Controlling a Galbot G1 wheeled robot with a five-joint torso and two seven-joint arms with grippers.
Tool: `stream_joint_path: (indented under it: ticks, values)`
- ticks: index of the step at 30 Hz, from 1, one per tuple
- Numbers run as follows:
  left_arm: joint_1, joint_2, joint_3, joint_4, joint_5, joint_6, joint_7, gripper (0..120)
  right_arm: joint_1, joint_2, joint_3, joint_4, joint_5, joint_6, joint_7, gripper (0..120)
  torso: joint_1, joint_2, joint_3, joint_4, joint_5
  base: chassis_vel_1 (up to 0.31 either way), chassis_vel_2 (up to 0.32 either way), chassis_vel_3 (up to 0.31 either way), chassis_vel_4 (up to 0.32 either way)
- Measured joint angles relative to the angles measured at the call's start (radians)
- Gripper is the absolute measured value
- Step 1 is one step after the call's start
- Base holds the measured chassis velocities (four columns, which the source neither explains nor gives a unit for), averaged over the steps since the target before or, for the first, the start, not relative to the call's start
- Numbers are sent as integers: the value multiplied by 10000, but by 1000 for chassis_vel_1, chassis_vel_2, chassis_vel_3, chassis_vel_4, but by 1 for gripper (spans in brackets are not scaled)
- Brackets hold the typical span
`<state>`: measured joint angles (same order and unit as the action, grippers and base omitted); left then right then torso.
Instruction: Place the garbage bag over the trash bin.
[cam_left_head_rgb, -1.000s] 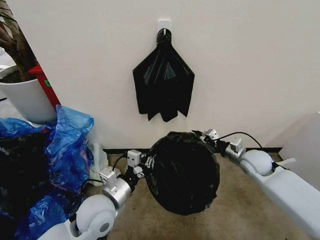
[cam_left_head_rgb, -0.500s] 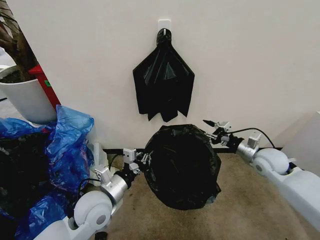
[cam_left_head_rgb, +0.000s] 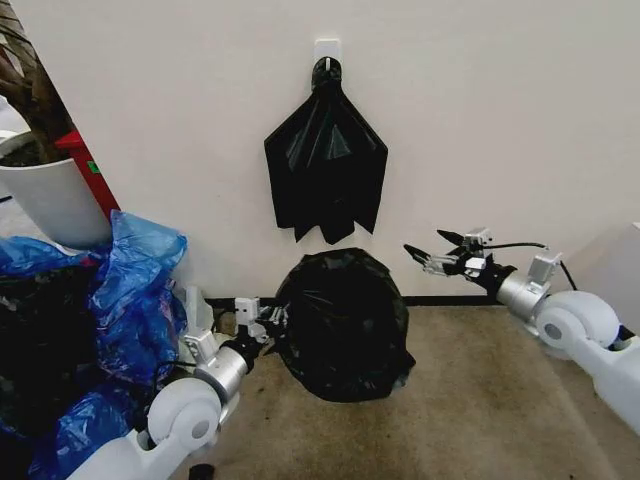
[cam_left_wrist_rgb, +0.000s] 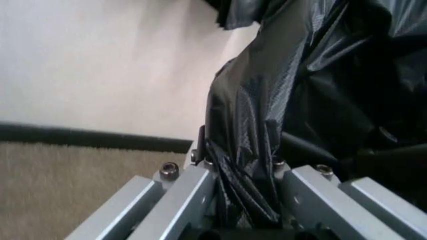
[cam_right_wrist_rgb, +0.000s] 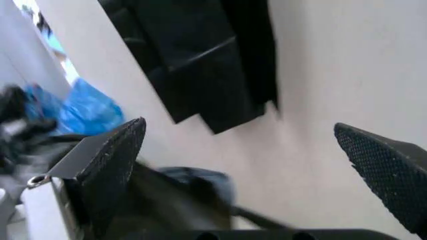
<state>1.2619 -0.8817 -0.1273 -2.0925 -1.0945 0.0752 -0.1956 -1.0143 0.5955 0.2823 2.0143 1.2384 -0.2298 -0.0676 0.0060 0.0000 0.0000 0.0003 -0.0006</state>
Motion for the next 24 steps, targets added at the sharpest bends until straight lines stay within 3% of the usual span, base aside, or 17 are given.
stream_joint_path:
  ticks: [4, 9, 15, 17, 24]
  values:
    - [-36, 16, -151, 82, -407, -42, -580, 1, -547, 312, 377, 530, 898, -157, 949, 100, 0, 0, 0, -9, 9, 0, 0, 0, 0]
    - [-401, 88, -154, 14, -1761, 39, -1677, 1, -2221, 1048, 1847, 1705, 1976, -211, 2327, 100, 0, 0, 0, -6, 5, 0, 0, 0, 0]
    - [-610, 105, -235, 6, -2725, 98, -1991, 1, -3692, 1474, 2599, 2011, 1774, -234, 1621, 100, 0, 0, -1, -10, 2, 0, 0, 0, 0]
    - [-798, 85, -507, 140, -3603, 98, -2093, 1, -4629, 1991, 2710, 1986, 1297, -45, 1174, 100, 0, 0, -1, -7, 7, 0, 0, 0, 0]
    - [-1037, 63, -795, 409, -4817, 139, -2067, 1, -5088, 2745, 2675, 2573, 1731, -343, 1512, 100, 0, 0, -1, -5, 4, 0, 0, 0, 0]
